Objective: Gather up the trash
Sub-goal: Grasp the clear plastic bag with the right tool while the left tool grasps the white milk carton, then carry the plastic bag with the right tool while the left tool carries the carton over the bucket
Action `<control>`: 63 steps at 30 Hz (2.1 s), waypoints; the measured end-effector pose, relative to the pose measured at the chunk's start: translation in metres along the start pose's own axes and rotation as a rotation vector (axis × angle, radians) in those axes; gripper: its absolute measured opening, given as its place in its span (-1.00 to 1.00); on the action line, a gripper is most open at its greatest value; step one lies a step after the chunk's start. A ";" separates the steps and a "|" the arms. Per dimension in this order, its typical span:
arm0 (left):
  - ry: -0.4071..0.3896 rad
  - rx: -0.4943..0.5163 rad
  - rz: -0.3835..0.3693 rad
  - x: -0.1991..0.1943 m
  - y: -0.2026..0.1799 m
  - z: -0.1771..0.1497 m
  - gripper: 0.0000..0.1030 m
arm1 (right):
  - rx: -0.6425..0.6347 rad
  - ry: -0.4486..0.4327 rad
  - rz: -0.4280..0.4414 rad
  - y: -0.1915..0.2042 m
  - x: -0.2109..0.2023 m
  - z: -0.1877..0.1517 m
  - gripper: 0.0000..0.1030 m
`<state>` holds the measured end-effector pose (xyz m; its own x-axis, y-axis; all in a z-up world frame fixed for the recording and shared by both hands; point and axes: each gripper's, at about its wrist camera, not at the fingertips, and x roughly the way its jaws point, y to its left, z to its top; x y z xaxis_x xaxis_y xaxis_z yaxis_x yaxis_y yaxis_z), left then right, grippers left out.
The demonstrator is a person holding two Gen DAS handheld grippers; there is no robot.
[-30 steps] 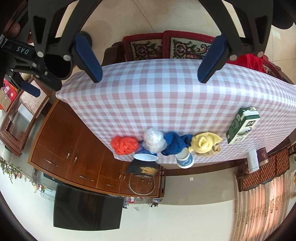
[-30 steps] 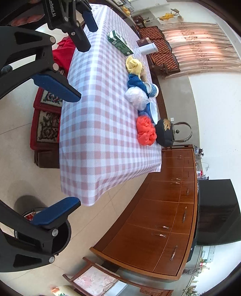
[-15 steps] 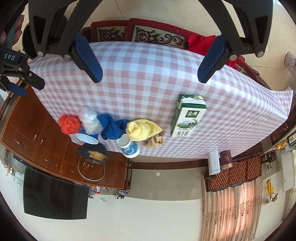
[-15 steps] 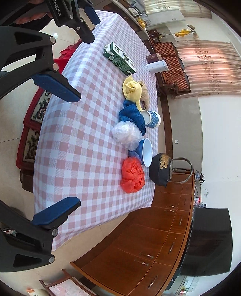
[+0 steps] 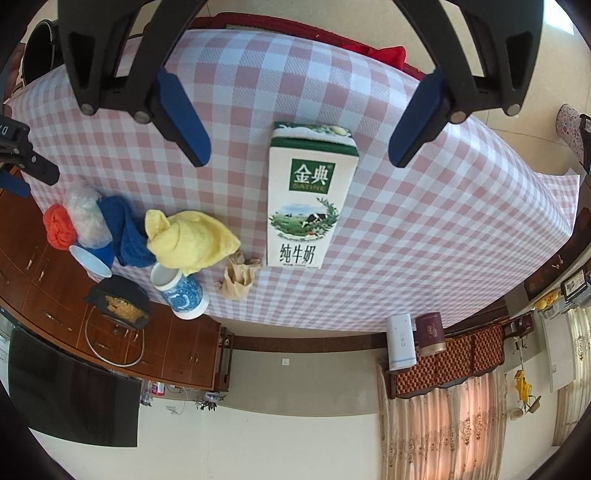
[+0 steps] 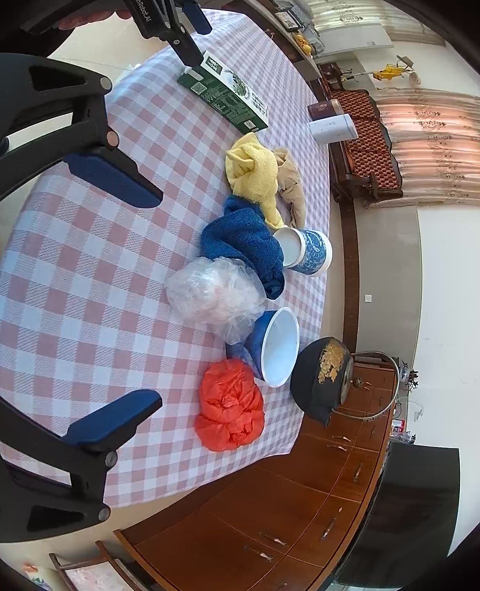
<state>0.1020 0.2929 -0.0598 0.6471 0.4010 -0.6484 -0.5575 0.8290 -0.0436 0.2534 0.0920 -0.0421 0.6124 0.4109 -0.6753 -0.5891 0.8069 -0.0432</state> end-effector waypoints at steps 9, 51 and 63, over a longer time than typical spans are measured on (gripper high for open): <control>0.046 -0.027 -0.017 0.032 0.005 0.011 0.76 | 0.011 0.067 0.015 -0.004 0.049 0.022 0.61; 0.061 0.011 -0.070 0.017 -0.016 0.003 0.07 | 0.073 0.026 0.048 -0.034 0.000 0.000 -0.11; 0.092 0.037 -0.094 0.027 -0.021 0.001 0.06 | 0.084 0.053 0.046 -0.034 0.007 -0.003 -0.13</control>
<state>0.1319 0.2862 -0.0760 0.6439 0.2850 -0.7100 -0.4763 0.8756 -0.0805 0.2758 0.0666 -0.0470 0.5559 0.4274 -0.7129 -0.5681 0.8215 0.0495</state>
